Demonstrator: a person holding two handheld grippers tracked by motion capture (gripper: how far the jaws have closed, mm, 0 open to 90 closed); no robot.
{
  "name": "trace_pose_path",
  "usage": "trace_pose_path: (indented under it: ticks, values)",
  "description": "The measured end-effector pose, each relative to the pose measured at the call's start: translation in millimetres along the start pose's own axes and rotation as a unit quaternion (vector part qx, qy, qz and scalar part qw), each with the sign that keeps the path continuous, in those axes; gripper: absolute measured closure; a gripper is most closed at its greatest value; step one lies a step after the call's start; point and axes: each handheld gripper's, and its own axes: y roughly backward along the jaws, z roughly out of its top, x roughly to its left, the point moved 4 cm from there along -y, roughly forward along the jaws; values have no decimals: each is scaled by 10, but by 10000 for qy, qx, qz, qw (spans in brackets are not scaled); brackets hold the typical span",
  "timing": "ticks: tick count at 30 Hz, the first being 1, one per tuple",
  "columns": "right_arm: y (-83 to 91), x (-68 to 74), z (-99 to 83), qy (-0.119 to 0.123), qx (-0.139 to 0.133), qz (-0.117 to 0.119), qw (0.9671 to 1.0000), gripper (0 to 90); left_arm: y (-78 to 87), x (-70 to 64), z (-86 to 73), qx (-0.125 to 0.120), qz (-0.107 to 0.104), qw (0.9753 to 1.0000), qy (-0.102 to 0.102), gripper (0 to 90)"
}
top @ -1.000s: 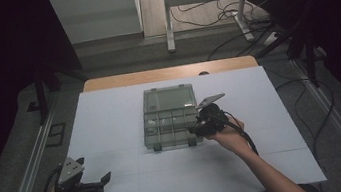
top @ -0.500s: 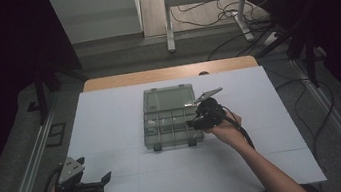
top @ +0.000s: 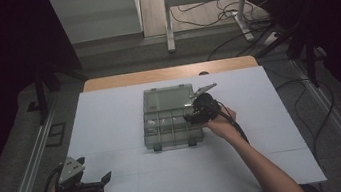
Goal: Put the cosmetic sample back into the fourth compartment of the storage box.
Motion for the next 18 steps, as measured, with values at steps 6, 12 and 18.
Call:
trace_pose_path:
  ticks: [6, 12, 18]
  values:
    - [-43, -28, -2, 0, 63, -44, 10000, 393, -1, 0, 0, 2, -2, 10000, -5, 0]
    - [-50, -54, -6, 4, 39, -71, 10000, 384, -2, -2, 0, 10, -4, 10000, -13, 0]
    - [-51, -57, -9, -27, 32, -47, 10000, 359, -2, -2, 0, 13, -9, 10000, -16, 0]
